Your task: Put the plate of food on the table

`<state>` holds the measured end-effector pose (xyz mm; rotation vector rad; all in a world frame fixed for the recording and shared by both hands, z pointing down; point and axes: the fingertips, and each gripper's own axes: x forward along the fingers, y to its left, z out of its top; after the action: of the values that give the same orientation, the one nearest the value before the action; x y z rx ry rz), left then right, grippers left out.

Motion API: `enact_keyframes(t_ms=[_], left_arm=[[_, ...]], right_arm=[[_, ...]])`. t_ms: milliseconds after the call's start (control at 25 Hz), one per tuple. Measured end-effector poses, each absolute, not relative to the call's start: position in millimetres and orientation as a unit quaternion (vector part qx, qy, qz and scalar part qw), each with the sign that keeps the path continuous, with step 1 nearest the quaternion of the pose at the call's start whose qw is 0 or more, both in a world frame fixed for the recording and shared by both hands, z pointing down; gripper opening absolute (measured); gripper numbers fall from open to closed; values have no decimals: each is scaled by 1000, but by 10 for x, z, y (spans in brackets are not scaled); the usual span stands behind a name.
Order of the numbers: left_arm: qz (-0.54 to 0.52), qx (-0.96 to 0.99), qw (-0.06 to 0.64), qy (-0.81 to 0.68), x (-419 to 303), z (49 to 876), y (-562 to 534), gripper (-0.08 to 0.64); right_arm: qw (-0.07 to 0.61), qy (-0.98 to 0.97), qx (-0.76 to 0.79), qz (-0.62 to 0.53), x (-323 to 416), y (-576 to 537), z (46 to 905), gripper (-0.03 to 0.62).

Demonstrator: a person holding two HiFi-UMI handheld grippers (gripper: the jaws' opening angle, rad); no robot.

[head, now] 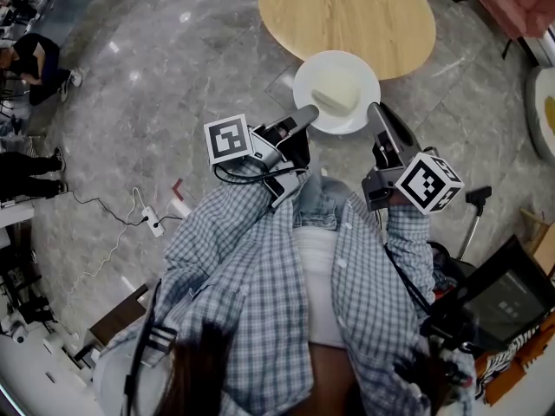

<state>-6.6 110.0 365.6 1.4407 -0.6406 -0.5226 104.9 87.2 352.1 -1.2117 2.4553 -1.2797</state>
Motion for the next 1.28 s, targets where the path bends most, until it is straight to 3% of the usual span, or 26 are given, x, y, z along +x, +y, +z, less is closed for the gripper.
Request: enact_keyframes(t_ms=[680,1280], left_arm=[[-216,643,679,-280,28,3789,857,20],[-188,652,688,-258,319,3773,-17,20]], right_arm=[[63,800,-412,-432,1151,670,3684,72],[75,781,-448,-428,1468,-133,3641,72]])
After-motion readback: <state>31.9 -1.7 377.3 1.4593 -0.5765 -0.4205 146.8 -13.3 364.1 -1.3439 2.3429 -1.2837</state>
